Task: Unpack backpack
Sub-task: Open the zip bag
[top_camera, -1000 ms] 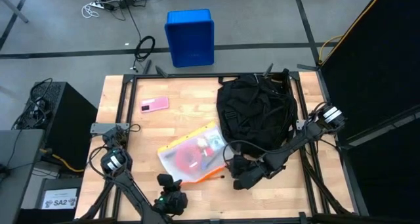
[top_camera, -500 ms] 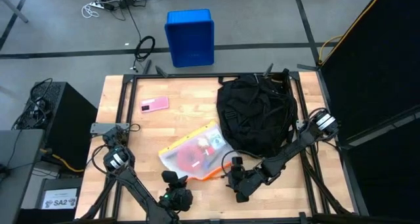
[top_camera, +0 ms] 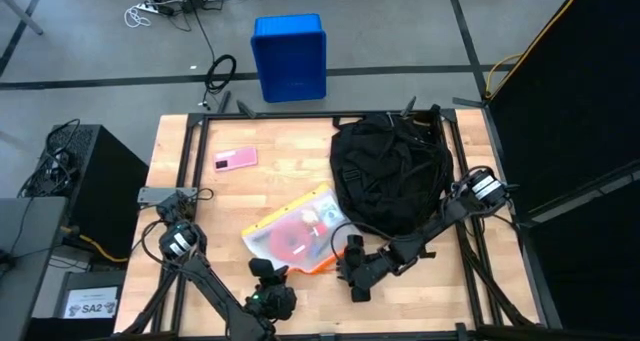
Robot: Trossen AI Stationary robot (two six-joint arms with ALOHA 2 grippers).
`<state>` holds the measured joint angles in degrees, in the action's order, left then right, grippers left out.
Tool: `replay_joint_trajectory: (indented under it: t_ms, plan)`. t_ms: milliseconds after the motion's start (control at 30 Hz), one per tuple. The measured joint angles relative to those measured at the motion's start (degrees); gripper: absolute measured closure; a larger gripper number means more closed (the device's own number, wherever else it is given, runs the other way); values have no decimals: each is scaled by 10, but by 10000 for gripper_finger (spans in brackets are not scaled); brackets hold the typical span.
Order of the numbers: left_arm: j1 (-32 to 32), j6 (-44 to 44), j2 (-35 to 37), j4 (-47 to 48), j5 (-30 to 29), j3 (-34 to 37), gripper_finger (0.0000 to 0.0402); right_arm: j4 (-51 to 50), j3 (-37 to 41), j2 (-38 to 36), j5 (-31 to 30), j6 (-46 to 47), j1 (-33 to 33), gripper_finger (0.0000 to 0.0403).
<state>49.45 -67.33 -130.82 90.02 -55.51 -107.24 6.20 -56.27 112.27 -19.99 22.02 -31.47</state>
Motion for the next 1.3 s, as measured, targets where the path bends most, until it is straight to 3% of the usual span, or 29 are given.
replay_joint_trajectory:
  t_ms: [167, 333, 500, 867, 1000, 1133, 1300]
  plan:
    - [0, 1, 0, 0, -1, 0, 402, -2, -2, 18, 21, 9, 12, 292]
    - [0, 3, 0, 0, -1, 0, 402, -10, -3, 24, 30, 6, 19, 384]
    - [2, 5, 0, 0, 21, 0, 402, -54, -1, -1, 34, 7, 20, 391]
    - [52, -36, 0, 1, 101, 7, 402, -366, 4, -107, -13, 132, -15, 400]
    - [61, -56, 0, 1, 103, 14, 402, -421, 4, -109, -15, 172, -22, 401]
    - [62, -61, 0, 1, 94, 14, 402, -356, 4, -109, -27, 149, -25, 402]
    - [52, -50, 0, 1, 14, 8, 402, -166, 3, -109, -23, 31, -24, 401]
